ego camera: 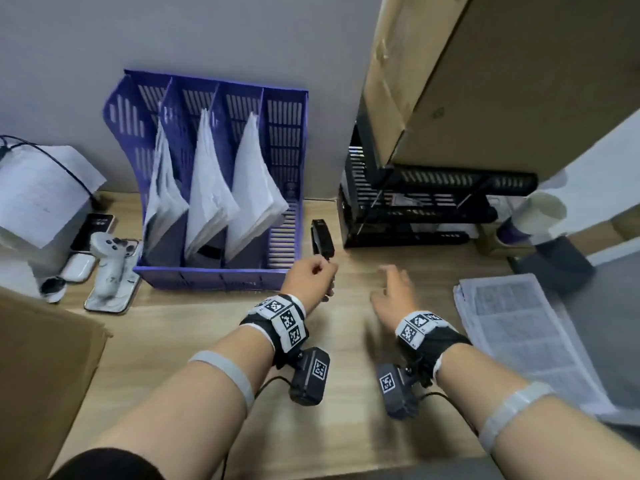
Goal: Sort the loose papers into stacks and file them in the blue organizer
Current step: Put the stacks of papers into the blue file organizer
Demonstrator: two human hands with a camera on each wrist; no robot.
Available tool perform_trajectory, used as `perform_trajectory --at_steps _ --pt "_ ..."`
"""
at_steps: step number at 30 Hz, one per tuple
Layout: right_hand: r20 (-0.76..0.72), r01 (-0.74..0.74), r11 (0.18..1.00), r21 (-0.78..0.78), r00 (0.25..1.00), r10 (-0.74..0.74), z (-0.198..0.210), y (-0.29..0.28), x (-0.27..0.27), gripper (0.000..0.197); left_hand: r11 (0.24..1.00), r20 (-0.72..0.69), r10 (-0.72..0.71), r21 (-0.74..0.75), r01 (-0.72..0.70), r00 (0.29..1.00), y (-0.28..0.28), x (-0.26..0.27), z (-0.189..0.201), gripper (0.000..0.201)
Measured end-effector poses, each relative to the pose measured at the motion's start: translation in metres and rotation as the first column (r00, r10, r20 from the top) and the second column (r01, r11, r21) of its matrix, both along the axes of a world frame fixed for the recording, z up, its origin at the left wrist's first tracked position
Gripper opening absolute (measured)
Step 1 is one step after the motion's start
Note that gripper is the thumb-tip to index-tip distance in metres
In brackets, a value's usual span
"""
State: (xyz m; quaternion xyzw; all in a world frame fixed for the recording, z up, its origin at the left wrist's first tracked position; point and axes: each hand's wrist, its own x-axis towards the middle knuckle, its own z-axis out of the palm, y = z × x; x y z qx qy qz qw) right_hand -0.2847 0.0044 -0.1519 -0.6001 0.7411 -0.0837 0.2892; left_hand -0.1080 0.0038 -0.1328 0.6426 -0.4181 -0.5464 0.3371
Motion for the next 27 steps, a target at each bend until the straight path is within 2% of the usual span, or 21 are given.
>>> perform_trajectory --at_steps 3,4,7,9,12,15,18,21,23,25,27 --pt "-0.266 0.099 0.985 0.141 0.962 -0.059 -0.016 0.023 -0.086 0.054 0.987 -0.053 -0.118 0.101 0.123 0.992 0.010 -0.056 -0.022 0.027" --pt "-0.313 0.145 0.971 0.190 0.946 -0.080 -0.020 0.030 -0.112 0.058 0.979 -0.060 -0.150 0.133 0.157 0.987 0.015 -0.071 -0.028 0.023" --pt "-0.358 0.261 0.901 0.346 0.925 -0.131 -0.035 0.048 -0.172 0.075 0.954 -0.048 -0.231 0.187 0.236 0.972 0.028 -0.105 -0.048 0.015" --pt "-0.390 0.239 0.866 0.439 0.919 -0.057 -0.048 0.061 -0.192 0.084 0.937 -0.009 -0.273 0.227 0.268 0.962 0.033 -0.118 -0.061 0.014" --pt "-0.389 0.162 0.877 0.453 0.921 0.031 -0.055 0.076 -0.190 0.088 0.916 -0.002 -0.265 0.311 0.253 0.964 0.035 -0.126 -0.078 0.012" --pt "-0.309 0.034 0.911 0.412 0.945 0.105 -0.047 0.080 -0.166 0.084 0.899 -0.012 -0.188 0.400 0.177 0.982 0.036 -0.126 -0.104 0.009" --pt "-0.119 -0.119 0.925 0.362 0.978 0.172 -0.049 0.080 -0.129 0.079 0.917 0.175 -0.152 0.392 0.073 0.973 0.034 -0.120 -0.096 0.016" --pt "0.167 -0.235 0.918 0.321 0.968 0.189 -0.049 0.079 -0.097 0.072 0.936 0.371 -0.142 0.352 0.002 0.918 0.031 -0.106 -0.084 0.028" --pt "0.200 -0.150 0.957 0.249 0.975 0.101 -0.048 0.072 -0.097 0.061 0.936 0.422 -0.137 0.351 -0.022 0.896 0.029 -0.097 -0.082 0.037" --pt "0.027 0.010 0.985 0.172 1.000 -0.014 -0.049 0.059 -0.115 0.059 0.937 0.443 -0.138 0.348 -0.028 0.886 0.028 -0.091 -0.081 0.045" --pt "-0.087 0.160 0.965 0.207 0.986 -0.144 -0.050 0.048 -0.139 0.067 0.931 0.440 -0.143 0.364 -0.031 0.886 0.028 -0.088 -0.081 0.051"
